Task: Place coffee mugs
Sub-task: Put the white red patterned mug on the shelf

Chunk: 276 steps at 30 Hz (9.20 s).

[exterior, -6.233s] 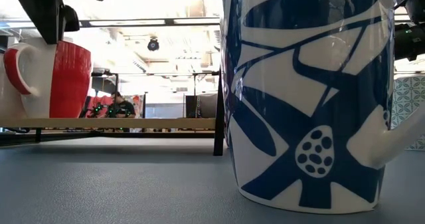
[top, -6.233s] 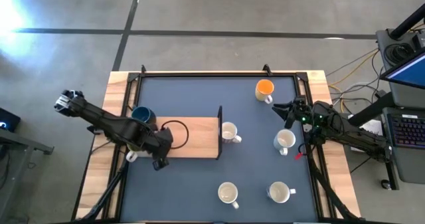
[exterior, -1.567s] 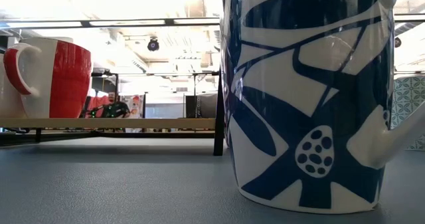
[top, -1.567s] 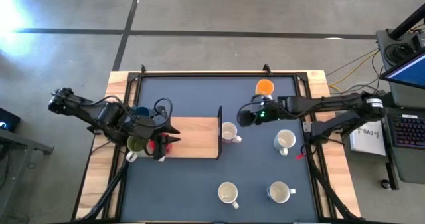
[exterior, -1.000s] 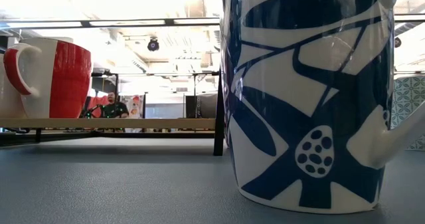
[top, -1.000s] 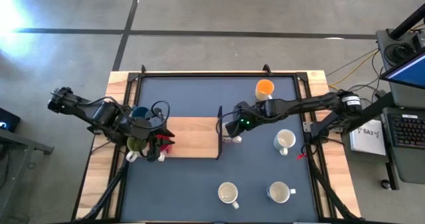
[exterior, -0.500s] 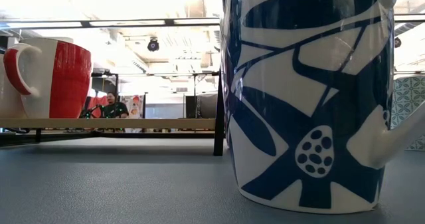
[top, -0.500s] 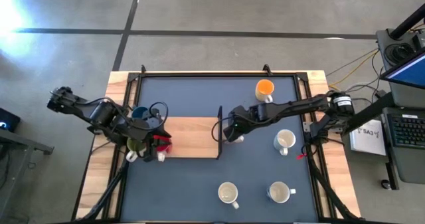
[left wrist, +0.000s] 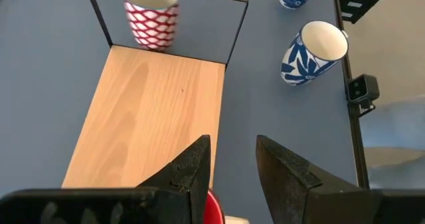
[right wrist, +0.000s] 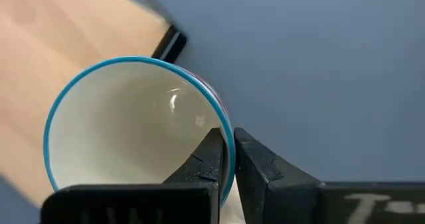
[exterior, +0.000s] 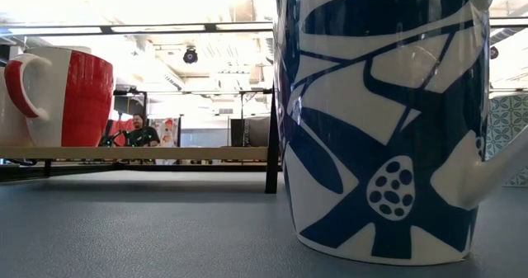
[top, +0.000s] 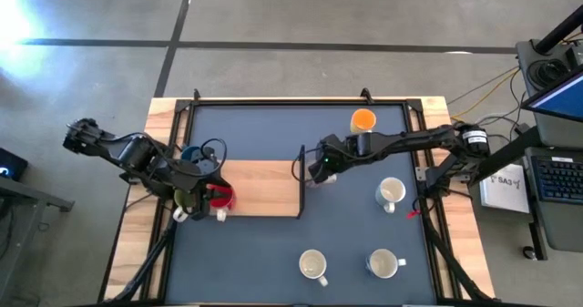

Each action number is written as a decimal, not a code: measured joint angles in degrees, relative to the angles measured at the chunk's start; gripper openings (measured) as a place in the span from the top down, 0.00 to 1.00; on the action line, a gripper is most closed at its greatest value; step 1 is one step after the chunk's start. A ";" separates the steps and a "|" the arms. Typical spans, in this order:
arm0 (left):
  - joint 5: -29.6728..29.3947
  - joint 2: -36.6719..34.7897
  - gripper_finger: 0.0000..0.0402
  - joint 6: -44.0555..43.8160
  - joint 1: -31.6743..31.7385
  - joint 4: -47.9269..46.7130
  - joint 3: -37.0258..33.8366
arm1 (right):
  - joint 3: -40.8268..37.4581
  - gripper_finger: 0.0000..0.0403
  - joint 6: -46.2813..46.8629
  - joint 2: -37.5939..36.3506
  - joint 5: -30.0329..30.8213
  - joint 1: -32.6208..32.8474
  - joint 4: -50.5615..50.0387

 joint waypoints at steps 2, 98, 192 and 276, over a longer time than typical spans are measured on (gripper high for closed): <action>-0.02 -0.24 0.74 0.82 0.00 0.01 0.00 | 0.00 0.97 -0.56 -0.08 0.86 -1.64 0.14; -11.16 -3.67 0.74 -11.54 0.41 -4.49 -0.02 | 41.36 0.80 -27.94 21.11 -6.20 -16.06 -5.88; 10.34 34.96 0.98 12.53 52.33 16.20 -0.04 | -41.24 0.80 -9.18 -36.49 5.33 -5.10 24.28; 4.73 11.18 0.92 0.41 40.22 -10.96 -11.17 | -41.24 0.83 -9.15 -36.47 5.33 -5.11 24.29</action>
